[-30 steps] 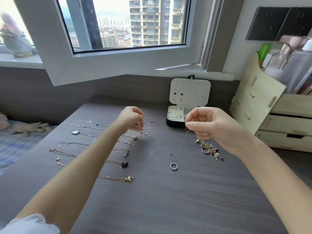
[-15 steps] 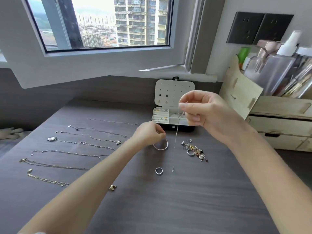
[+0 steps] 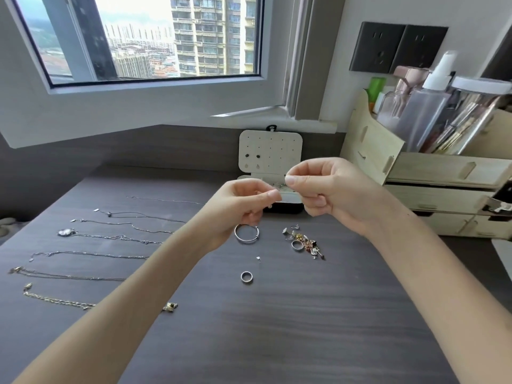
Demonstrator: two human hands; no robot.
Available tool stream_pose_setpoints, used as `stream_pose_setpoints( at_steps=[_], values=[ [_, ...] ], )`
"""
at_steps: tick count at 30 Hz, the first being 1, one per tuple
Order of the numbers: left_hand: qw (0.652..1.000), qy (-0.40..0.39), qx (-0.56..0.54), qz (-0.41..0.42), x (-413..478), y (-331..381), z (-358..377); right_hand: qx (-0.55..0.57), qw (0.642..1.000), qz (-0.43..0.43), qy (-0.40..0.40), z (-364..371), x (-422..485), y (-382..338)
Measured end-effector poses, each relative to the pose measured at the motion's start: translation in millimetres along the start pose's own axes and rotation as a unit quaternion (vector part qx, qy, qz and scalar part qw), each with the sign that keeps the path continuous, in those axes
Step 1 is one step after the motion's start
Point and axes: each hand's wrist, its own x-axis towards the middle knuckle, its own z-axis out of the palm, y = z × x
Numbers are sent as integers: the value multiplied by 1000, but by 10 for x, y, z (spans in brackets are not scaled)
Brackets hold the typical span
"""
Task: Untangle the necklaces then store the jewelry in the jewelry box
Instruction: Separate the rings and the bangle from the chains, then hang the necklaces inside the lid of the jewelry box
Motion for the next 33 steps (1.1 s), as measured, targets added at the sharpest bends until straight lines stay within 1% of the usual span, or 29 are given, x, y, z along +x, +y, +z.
stream_pose_setpoints(
  at_steps=[4,6,8,9,10,11,14,16,17,18,21,25,27,30,31,32,33],
  values=[
    [997,40,64,-24,-26,-69,-48,-7,999,33,24,-56,-143,97],
    [991,88,98,-39,-29,-124,-125,-2,998,45,39,-100,-224,147],
    [979,149,134,-35,-26,-168,-220,2,997,52,55,-155,-291,181],
    [974,180,131,-33,-17,-175,-272,3,997,54,63,-185,-314,195],
    [973,202,101,-36,4,-164,-323,4,996,56,69,-213,-323,210],
    [976,210,46,-42,37,-134,-364,2,996,60,73,-241,-317,228],
    [969,183,-152,-61,202,46,-406,-41,994,75,69,-289,-240,292],
    [962,155,-220,-52,351,174,-391,-73,992,83,58,-297,-145,356],
    [963,143,-225,-42,428,241,-371,-79,992,86,53,-301,-85,398],
    [968,134,-210,-30,505,303,-348,-81,992,89,49,-308,-17,442],
    [988,115,-101,11,741,434,-299,-101,990,85,50,-339,211,572],
    [993,104,29,57,992,540,-245,-136,987,79,42,-372,521,689],
    [990,100,64,82,1070,574,-235,-159,983,93,2,-405,667,708],
    [987,81,97,103,1148,579,-268,-213,967,124,-64,-467,869,662],
    [986,76,103,104,1172,571,-289,-231,964,119,-63,-474,943,630],
    [986,71,107,104,1195,562,-312,-244,964,102,-43,-474,1029,595],
    [986,69,112,102,1217,552,-336,-256,964,76,-4,-471,1137,566]
  ],
)
